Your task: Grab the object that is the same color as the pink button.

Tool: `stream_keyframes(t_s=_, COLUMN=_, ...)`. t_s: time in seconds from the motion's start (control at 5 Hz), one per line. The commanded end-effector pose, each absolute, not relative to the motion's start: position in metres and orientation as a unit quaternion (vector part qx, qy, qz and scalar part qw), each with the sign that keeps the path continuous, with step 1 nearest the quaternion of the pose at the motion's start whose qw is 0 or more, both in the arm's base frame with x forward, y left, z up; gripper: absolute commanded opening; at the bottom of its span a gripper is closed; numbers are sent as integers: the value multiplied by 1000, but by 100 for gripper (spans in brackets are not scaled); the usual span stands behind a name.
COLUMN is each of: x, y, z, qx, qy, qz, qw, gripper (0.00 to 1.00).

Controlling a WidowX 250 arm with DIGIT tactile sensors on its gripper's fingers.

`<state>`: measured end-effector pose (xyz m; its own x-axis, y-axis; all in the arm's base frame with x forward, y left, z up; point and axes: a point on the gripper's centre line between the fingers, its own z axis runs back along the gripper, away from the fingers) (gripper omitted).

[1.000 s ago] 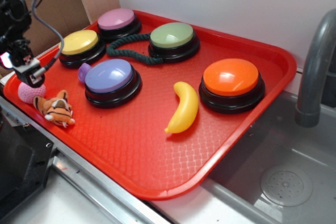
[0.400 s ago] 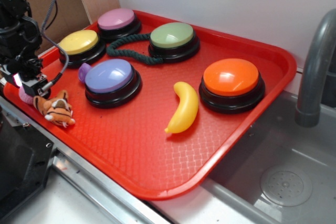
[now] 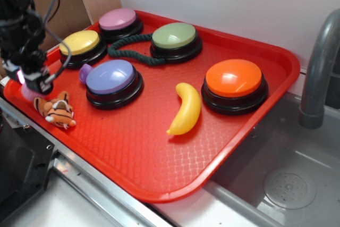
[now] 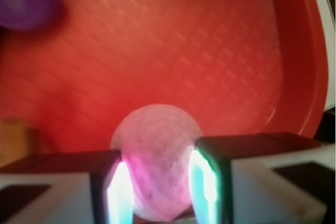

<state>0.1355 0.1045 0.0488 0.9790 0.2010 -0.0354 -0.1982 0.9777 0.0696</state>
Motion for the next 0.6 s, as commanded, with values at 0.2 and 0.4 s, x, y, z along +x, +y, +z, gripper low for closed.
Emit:
stream_keyframes(t_s=0.2, x=233, y=45, z=146, qx=15, qy=-76, qz=57, qw=995, gripper=0)
stream_keyframes(t_s=0.4, x=253, y=30, z=155, qx=-6, qy=-77, qz=23, qw=997, gripper=0)
